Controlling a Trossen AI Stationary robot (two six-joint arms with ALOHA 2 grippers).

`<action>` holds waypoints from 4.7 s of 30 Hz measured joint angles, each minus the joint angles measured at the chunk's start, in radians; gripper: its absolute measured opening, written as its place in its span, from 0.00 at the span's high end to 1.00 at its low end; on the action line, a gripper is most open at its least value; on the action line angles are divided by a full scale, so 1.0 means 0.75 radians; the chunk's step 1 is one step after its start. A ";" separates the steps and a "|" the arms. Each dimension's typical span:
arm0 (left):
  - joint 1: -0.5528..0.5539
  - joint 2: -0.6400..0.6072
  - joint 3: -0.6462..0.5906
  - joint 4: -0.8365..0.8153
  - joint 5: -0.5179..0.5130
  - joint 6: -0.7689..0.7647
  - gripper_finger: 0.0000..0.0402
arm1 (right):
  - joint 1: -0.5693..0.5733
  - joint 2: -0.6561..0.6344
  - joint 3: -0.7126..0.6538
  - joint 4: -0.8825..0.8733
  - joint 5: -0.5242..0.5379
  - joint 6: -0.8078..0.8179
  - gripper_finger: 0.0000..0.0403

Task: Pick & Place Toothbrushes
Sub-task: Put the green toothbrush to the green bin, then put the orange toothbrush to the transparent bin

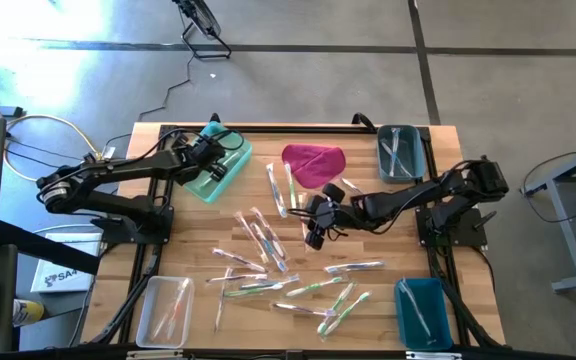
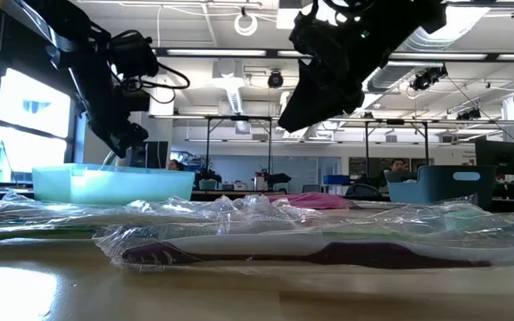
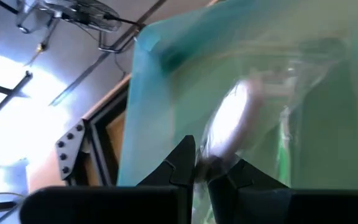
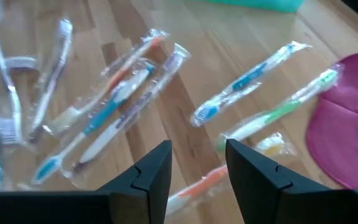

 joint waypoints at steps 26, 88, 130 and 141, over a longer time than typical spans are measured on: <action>0.000 0.001 0.000 0.001 0.120 0.003 0.82 | 0.001 -0.001 0.000 -0.005 -0.020 0.000 0.64; -0.002 -0.043 -0.001 0.144 0.411 0.189 0.81 | -0.034 -0.130 0.001 0.071 -0.023 -0.129 0.64; -0.595 -1.096 -0.530 0.408 0.916 0.482 0.99 | -0.024 -0.284 0.001 -0.086 -0.014 -0.024 0.64; -0.595 -1.102 -0.561 0.446 1.027 0.529 0.99 | -0.033 -0.283 0.000 0.097 -0.018 0.038 0.64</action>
